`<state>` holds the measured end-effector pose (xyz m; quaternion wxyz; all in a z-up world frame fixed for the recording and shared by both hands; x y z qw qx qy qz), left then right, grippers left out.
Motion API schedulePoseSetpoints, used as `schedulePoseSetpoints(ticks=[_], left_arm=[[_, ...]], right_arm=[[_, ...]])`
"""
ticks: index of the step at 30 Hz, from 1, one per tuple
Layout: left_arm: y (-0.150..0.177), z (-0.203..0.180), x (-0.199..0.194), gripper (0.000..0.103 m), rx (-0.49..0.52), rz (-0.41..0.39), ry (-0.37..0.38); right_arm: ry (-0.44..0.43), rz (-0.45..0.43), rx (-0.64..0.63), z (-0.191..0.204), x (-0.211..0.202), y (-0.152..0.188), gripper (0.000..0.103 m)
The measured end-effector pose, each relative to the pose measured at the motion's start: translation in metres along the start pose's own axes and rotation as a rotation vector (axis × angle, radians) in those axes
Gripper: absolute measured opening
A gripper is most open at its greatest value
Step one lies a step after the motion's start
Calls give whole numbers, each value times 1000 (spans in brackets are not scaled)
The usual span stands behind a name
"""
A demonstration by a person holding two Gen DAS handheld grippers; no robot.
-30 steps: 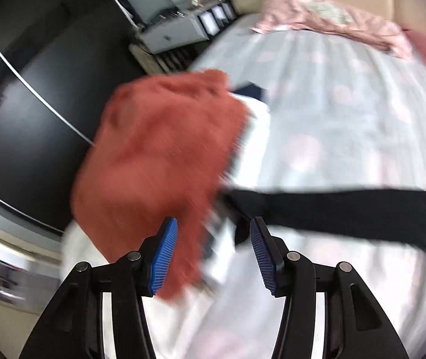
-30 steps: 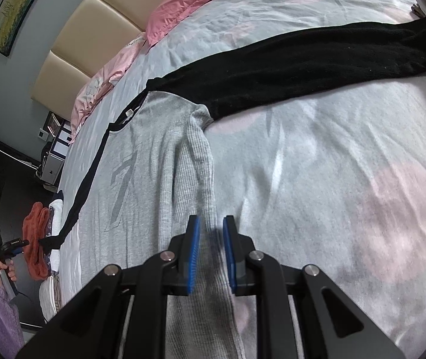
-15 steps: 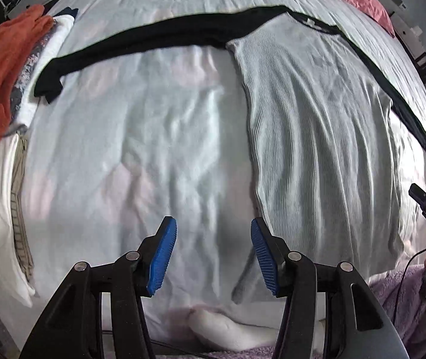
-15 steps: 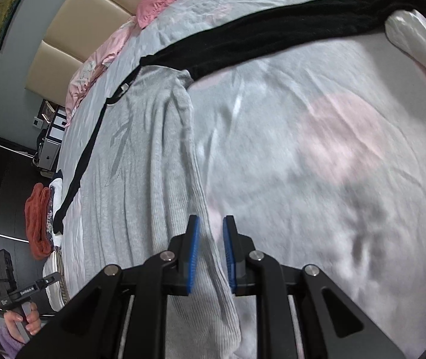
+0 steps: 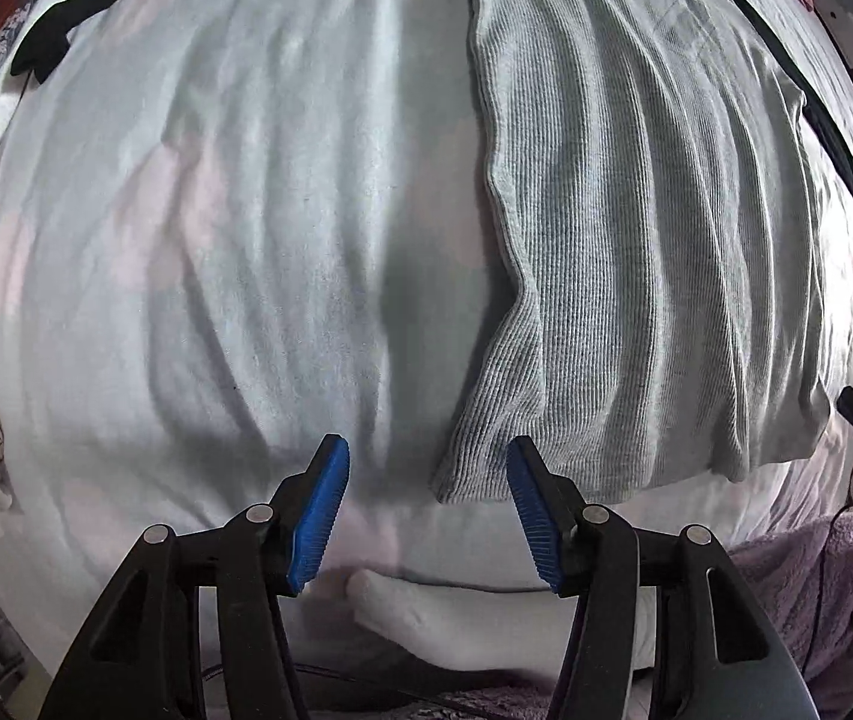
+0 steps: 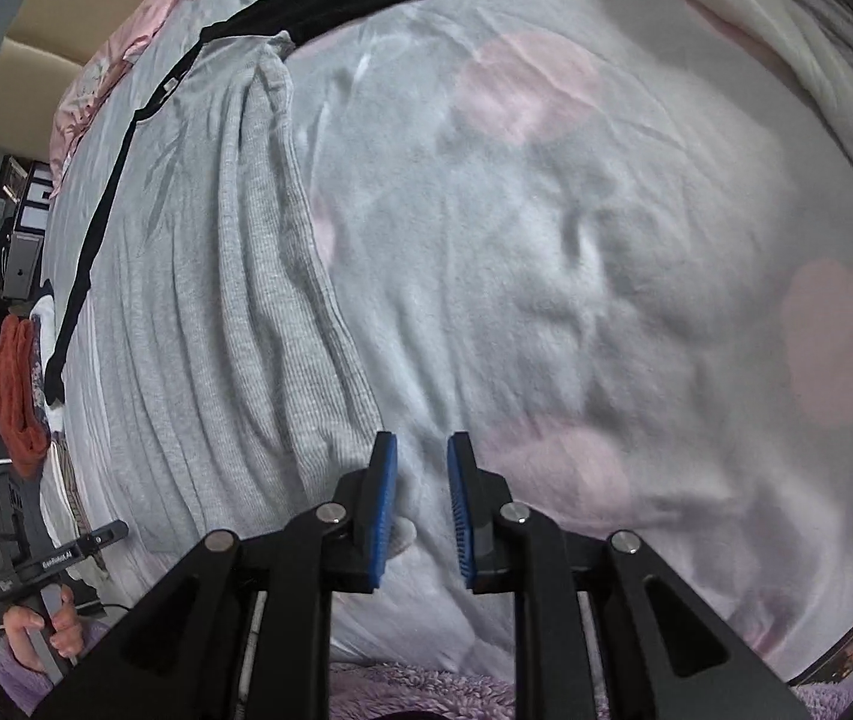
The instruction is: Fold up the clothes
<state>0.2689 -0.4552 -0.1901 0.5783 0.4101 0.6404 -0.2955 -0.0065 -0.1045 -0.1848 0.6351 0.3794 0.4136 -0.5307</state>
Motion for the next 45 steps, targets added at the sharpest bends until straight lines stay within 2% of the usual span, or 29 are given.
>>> schedulePoseSetpoints(ticks=[4, 7, 9, 10, 11, 12, 14, 17, 20, 24, 29, 32, 37, 40, 42, 44, 45], left_arm=[[-5, -4, 14, 57, 23, 13, 28], [-9, -6, 20, 56, 36, 15, 38], [-10, -9, 18, 44, 57, 0, 39], [-11, -11, 16, 30, 70, -9, 40], [-11, -14, 15, 21, 87, -15, 43], [-12, -17, 15, 18, 108, -21, 46], [-13, -21, 14, 6, 134, -29, 60], [-13, -9, 4, 5, 78, -75, 77], [-11, 17, -6, 4, -22, -106, 1], [-11, 40, -9, 4, -111, -113, -3], [-18, 39, -11, 5, -110, -111, -105], [-24, 35, -11, 4, -96, -103, -133], [-28, 37, -14, 4, -102, -104, -123], [-30, 38, -21, 5, -99, -111, -91], [-32, 39, -26, 5, -96, -115, -68], [-34, 39, -31, 5, -94, -120, -44], [-35, 40, -33, 5, -92, -122, -32]], right_arm=[[-77, 38, 57, -25, 5, 2, 23], [-108, 50, 80, -28, 9, -1, 23], [-112, 61, 56, -22, 13, 0, 23], [-110, 65, 41, -18, 16, 1, 23], [-109, 72, 30, -16, 18, 2, 23], [-108, 78, 21, -14, 21, 3, 23], [-118, 100, 21, -13, 25, 2, 23], [-134, 103, 47, -19, 26, 4, 23], [-149, 96, 56, -22, 23, 5, 23], [-155, 98, 31, -17, 24, 7, 23], [-137, 117, -4, -8, 29, 12, 23], [-125, 126, -7, -8, 32, 12, 23], [-87, 163, -92, 8, 40, 16, 25], [-43, 167, -149, 15, 44, 16, 25], [-14, 168, -187, 19, 48, 16, 21], [-10, 168, -185, 15, 44, 17, 7], [-14, 172, -179, 13, 42, 17, 6]])
Point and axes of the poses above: each gripper's, at about its wrist camera, not at the fingertips, and x roughly the way its jaws point, z to its left, y to its underside, the point moved 1 cm from there along x, roughly the way its jaws point, and after that the axes turned 11 degrees about x, right-handed, at the moved point
